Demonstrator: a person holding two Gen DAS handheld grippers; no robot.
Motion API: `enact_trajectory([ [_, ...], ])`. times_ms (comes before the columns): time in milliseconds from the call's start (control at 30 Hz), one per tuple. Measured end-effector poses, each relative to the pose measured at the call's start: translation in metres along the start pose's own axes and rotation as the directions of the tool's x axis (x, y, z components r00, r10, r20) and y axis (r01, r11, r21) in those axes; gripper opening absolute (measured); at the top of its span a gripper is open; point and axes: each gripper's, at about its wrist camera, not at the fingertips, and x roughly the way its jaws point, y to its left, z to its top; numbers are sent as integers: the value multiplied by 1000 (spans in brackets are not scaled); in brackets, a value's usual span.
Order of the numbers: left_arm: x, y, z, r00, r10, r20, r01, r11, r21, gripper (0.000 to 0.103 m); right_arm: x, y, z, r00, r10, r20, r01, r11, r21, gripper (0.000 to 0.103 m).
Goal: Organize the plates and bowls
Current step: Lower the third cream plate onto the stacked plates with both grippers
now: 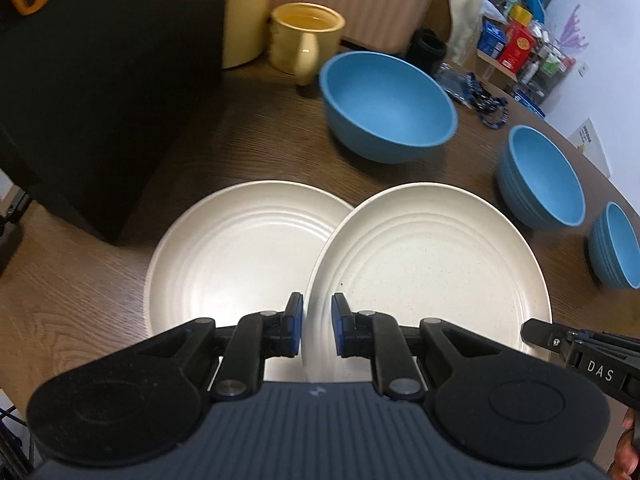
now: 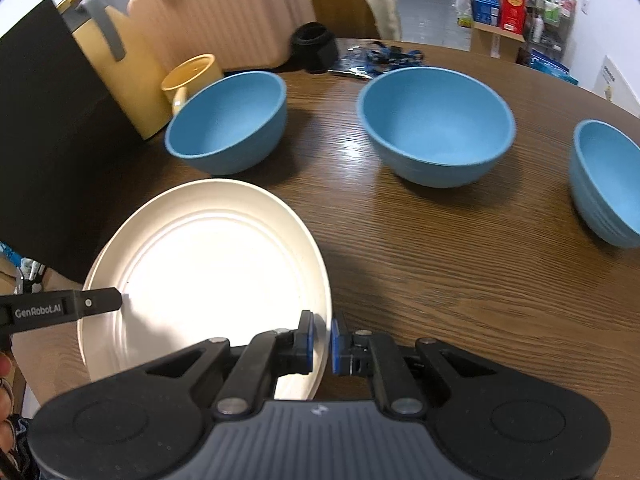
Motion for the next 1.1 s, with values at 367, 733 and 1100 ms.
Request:
enact_trajectory([
  [367,-2,51,4,1000,25,9,-24,998,-50,16,18,51,7,1000,19,-14,-20,999,-40,8],
  [733,3,87,6,999,40,8,-39,996,-77,16,35,82,10,999,26,-28,-28,997,-75,8],
  [1100,10,106,5,998,58,8,-57,996,-71,16,48,104,8,999,16,-36,-19,995,-94,9],
])
